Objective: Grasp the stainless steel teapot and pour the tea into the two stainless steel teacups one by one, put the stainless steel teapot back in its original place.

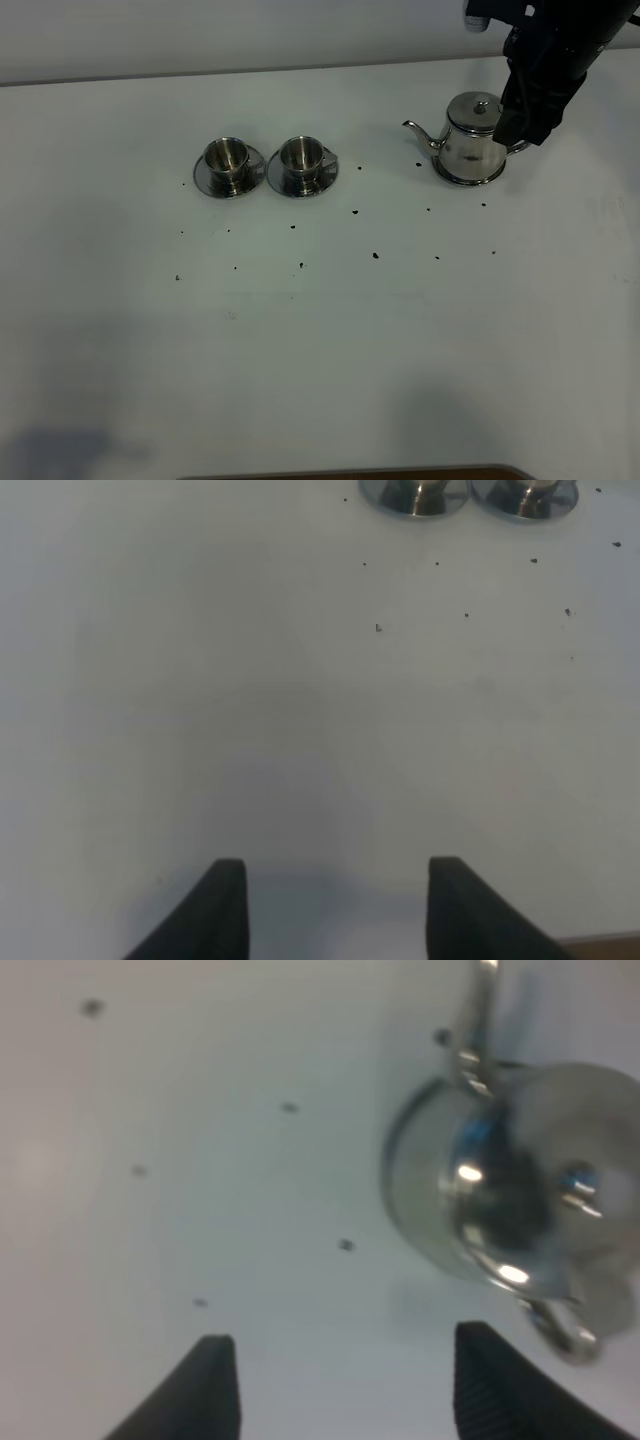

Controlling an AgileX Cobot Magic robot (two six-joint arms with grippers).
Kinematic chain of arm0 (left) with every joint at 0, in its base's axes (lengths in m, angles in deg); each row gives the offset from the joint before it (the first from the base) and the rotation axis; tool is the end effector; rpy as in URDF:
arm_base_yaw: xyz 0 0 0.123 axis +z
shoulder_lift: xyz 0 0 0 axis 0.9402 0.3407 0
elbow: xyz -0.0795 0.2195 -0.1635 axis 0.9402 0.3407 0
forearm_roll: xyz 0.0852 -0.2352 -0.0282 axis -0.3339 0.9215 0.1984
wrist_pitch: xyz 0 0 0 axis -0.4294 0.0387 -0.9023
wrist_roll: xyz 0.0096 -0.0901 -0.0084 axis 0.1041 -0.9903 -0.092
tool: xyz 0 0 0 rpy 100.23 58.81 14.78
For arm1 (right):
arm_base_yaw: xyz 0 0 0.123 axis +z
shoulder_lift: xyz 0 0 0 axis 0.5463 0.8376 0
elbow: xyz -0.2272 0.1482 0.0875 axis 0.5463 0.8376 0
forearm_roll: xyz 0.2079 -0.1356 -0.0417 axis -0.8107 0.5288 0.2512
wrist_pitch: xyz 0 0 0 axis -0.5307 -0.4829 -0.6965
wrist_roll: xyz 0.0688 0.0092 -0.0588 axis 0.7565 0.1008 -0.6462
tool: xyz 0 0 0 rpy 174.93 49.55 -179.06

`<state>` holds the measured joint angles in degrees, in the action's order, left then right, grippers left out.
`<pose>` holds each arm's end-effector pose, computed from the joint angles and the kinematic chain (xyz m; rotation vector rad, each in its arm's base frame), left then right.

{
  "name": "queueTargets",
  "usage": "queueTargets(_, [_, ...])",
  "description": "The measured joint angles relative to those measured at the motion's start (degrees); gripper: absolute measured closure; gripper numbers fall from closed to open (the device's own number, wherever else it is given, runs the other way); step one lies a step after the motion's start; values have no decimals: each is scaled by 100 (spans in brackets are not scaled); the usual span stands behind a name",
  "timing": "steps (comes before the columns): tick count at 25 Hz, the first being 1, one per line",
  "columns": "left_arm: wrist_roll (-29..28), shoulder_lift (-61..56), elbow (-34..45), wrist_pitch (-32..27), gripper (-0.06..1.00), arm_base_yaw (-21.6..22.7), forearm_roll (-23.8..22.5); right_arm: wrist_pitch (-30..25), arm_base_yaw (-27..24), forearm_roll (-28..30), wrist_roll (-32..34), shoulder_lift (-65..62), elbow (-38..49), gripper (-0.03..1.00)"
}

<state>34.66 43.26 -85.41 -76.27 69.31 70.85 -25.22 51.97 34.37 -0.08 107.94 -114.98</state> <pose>0.0005 -0.0053 0.2648 0.0241 2.1019 -0.0842 0.4106 0.1584 0.2564 -1.7844 2.2188 0.1408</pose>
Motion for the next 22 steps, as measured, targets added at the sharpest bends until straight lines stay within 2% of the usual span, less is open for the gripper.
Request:
queueTargets(6, [0, 0, 0, 0, 48, 0, 0, 272, -473, -316, -1001, 315, -180, 50])
queueTargets(12, [0, 0, 0, 0, 48, 0, 0, 450, -740, -749, -1999, 711, -179, 50])
queueTargets(17, [0, 0, 0, 0, 48, 0, 0, 807, -859, -968, -2411, 1054, -179, 50])
queueTargets(22, [0, 0, 0, 0, 48, 0, 0, 1116, -938, -967, -2473, 1188, -179, 50])
